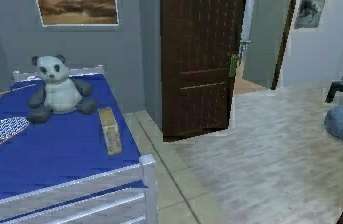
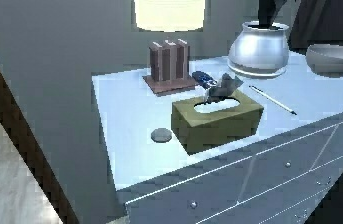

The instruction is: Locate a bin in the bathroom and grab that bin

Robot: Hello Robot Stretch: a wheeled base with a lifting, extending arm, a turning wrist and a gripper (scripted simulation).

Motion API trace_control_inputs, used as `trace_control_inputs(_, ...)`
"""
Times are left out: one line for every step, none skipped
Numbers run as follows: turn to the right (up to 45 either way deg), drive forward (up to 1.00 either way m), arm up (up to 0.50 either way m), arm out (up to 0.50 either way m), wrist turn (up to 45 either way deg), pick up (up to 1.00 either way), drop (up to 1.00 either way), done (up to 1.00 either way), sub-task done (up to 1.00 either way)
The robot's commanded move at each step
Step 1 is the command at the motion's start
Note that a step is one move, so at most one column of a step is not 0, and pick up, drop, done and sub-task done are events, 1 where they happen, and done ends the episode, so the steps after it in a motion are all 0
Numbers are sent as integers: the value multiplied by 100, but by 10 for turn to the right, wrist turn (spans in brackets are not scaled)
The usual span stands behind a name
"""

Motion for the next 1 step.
trace_control_inputs(30,0,0,0,0,0,0,0,0)
